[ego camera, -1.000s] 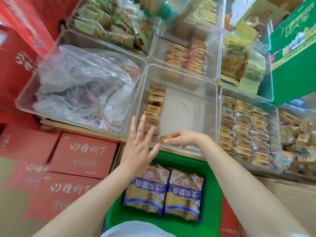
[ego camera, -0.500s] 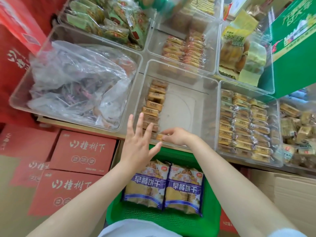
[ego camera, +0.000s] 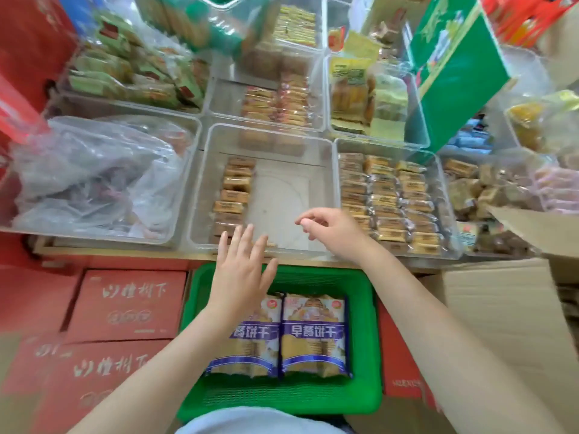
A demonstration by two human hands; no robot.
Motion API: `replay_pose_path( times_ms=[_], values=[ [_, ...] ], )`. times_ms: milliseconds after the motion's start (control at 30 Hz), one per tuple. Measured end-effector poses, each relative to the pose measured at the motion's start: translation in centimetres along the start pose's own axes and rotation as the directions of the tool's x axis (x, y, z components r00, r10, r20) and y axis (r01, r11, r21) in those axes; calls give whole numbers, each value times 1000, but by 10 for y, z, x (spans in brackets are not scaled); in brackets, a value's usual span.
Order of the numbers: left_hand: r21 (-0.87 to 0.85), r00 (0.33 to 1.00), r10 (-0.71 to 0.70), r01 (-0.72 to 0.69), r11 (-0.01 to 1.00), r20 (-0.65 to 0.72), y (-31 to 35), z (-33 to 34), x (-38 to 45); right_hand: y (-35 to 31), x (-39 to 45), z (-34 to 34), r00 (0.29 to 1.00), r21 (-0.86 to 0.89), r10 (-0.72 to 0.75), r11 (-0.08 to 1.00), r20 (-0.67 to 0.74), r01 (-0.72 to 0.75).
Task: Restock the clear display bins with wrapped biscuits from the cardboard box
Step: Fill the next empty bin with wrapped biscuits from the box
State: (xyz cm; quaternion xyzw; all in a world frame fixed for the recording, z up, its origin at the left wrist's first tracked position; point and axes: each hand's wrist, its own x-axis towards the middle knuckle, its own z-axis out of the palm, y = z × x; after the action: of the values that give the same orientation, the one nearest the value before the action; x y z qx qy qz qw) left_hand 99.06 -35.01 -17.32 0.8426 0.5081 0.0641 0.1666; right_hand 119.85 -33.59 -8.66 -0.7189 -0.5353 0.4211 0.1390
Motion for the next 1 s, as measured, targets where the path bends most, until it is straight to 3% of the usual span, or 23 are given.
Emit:
replay_pose_path(
  times_ms=[100, 167, 267, 367, 433, 533, 667, 833, 933, 1000],
  values=[
    [-142, 992, 90, -76, 987, 91, 82, -8, -6, 34, -79, -47, 976, 105, -59, 991, -210, 83],
    [-193, 980, 191, -177, 965, 59, 143, -12, -7, 72, -128, -81, 921, 114, -53, 988, -385, 104],
    [-328, 951, 310, -296, 897, -9, 241, -10, -11, 136, -193, -134, 761, 139, 13, 985, -648, 102],
    [-446, 941, 338, -297, 844, 13, 333, 8, -19, 214, -241, -181, 624, 186, 141, 982, -769, 8],
    [-525, 939, 336, -254, 812, 66, 388, 26, -23, 265, -260, -204, 643, 207, 246, 969, -725, -136],
    [-641, 944, 283, -114, 759, 167, 445, 52, -25, 336, -270, -220, 745, 166, 396, 915, -537, -367],
    [-785, 969, 129, 90, 613, 212, 458, 76, -17, 404, -253, -224, 797, 67, 523, 846, -302, -529],
    [-854, 972, 127, 105, 510, 195, 459, 77, -17, 413, -227, -207, 843, -76, 537, 841, 12, -535],
    [-867, 975, 105, 121, 484, 195, 463, 76, -20, 405, -221, -183, 844, -323, 491, 852, 218, -412],
    [-867, 975, 84, 142, 478, 206, 464, 78, -22, 401, -221, -172, 865, -461, 445, 833, 231, -306]
  ],
)
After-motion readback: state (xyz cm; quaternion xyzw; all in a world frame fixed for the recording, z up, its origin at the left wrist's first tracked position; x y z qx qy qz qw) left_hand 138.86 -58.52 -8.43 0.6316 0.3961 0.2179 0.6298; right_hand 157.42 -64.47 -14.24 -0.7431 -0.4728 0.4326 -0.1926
